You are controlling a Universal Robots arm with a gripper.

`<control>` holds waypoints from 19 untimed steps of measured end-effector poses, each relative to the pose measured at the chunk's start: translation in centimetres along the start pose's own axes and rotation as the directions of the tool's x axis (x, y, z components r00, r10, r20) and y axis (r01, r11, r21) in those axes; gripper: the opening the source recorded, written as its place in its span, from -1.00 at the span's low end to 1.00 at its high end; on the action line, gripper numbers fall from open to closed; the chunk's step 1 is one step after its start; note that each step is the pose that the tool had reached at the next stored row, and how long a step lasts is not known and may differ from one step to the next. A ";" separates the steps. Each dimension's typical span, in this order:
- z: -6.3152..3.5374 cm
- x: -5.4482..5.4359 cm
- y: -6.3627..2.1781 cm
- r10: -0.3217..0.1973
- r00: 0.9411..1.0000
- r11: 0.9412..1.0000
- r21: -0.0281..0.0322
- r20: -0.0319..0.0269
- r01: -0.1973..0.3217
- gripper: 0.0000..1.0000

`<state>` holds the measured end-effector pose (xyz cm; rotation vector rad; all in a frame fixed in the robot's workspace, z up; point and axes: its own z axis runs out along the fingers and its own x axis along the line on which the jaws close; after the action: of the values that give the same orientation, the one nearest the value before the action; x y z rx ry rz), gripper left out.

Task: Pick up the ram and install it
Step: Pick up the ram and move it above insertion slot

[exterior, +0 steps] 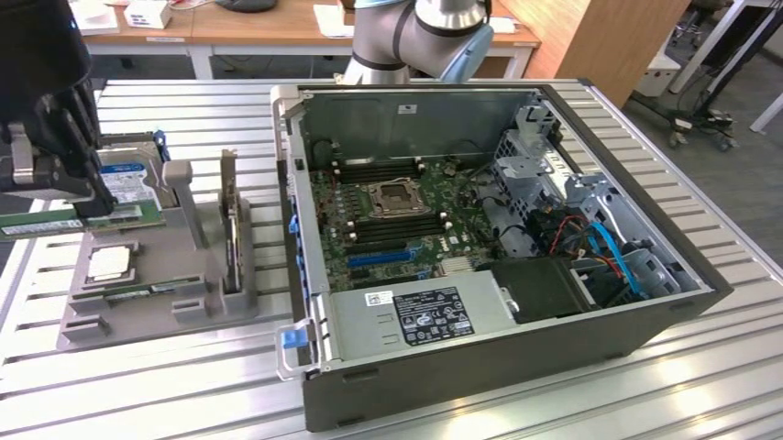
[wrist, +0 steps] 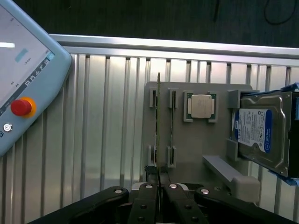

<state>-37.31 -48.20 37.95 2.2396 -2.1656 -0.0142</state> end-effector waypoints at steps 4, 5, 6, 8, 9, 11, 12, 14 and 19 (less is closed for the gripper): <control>-0.90 0.0 0.02 0.000 1.000 1.000 0.000 0.000 0.000 -0.77; -1.11 0.0 0.03 0.000 1.000 1.000 0.000 0.000 0.000 -0.77; -1.32 0.0 0.04 0.000 1.000 1.000 0.000 0.000 0.000 -0.77; -1.72 0.0 0.05 0.000 1.000 1.000 0.000 0.000 0.000 -0.77; -1.89 0.0 0.05 0.000 1.000 1.000 0.000 0.000 0.000 -0.77; -2.22 0.0 0.06 0.000 1.000 1.000 0.000 0.000 0.000 -0.77; -2.39 0.0 0.06 0.000 1.000 1.000 0.000 0.000 0.000 -0.77; -2.68 0.0 0.07 0.000 1.000 1.000 0.000 0.000 0.000 -0.77; -2.76 0.0 0.07 0.000 1.000 1.000 0.000 0.000 0.000 -0.77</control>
<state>-37.31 -48.20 40.72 2.2397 -2.1656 -0.0142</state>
